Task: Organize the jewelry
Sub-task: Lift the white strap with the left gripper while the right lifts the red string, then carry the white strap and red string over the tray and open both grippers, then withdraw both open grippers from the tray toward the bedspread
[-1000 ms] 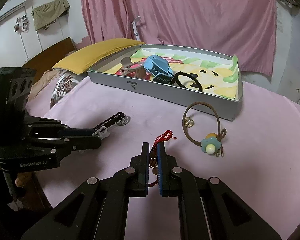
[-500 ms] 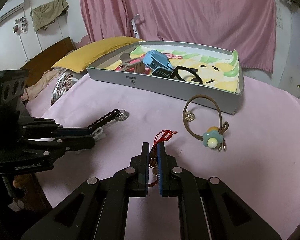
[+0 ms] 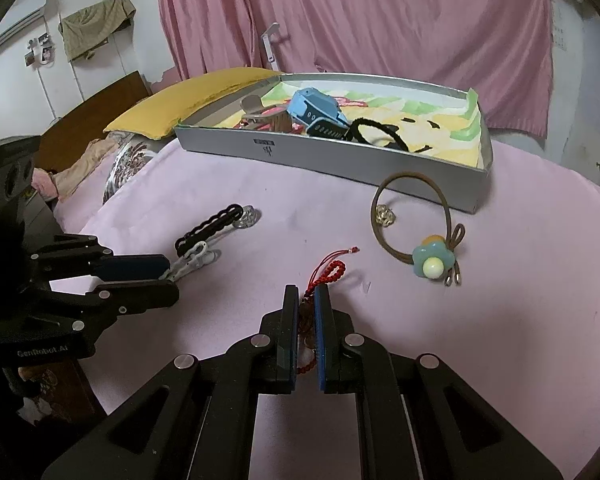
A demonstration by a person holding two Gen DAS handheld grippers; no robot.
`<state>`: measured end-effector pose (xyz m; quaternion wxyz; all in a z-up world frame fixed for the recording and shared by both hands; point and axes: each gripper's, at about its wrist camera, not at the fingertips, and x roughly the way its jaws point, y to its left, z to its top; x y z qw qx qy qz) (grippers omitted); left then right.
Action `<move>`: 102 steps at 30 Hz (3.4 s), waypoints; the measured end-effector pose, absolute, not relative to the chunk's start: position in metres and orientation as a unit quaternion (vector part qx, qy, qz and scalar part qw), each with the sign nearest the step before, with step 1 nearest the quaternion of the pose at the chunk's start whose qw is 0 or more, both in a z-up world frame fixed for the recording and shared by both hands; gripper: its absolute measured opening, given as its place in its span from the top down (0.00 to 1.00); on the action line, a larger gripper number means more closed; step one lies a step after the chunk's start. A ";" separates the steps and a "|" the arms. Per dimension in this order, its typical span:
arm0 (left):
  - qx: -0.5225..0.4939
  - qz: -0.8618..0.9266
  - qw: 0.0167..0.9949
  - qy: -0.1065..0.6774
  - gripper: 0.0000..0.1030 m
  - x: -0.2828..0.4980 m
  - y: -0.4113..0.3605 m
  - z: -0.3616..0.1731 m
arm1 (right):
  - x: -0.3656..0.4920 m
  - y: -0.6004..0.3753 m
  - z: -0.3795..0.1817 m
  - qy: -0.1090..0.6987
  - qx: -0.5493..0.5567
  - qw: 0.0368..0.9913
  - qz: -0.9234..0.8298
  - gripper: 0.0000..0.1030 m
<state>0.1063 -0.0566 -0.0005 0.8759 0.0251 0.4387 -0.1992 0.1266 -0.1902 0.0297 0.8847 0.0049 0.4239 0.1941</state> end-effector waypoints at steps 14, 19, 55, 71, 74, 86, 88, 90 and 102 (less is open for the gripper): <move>-0.005 -0.225 0.889 0.398 0.88 0.094 -0.057 0.016 | 0.115 -0.198 0.061 0.362 0.020 0.913 0.187 0.93; -0.036 -0.225 0.913 0.338 0.88 0.093 -0.052 0.035 | 0.119 -0.206 0.082 0.303 0.035 0.936 0.174 0.93; -0.055 -0.111 0.963 0.241 0.88 0.226 -0.042 0.049 | 0.224 -0.191 0.094 0.227 0.018 0.969 0.098 0.93; -0.047 -0.101 0.932 0.344 0.88 0.242 -0.047 0.028 | 0.256 -0.200 0.052 0.357 0.077 0.922 0.128 0.93; -0.046 -0.106 0.929 0.350 0.88 0.242 -0.048 0.028 | 0.260 -0.201 0.046 0.370 0.089 0.916 0.130 0.93; -0.063 -0.114 0.923 0.363 0.87 0.241 -0.044 0.029 | 0.253 -0.205 0.049 0.361 0.096 0.920 0.116 0.72; -0.067 -0.116 0.924 0.358 0.86 0.238 -0.042 0.030 | 0.249 -0.206 0.054 0.350 0.093 0.925 0.113 0.72; -0.070 -0.118 0.927 0.350 0.81 0.233 -0.040 0.033 | 0.242 -0.207 0.061 0.335 0.090 0.932 0.108 0.71; -0.098 -0.108 0.953 0.267 0.16 0.191 -0.023 0.054 | 0.185 -0.225 0.094 0.238 0.088 0.964 0.085 0.25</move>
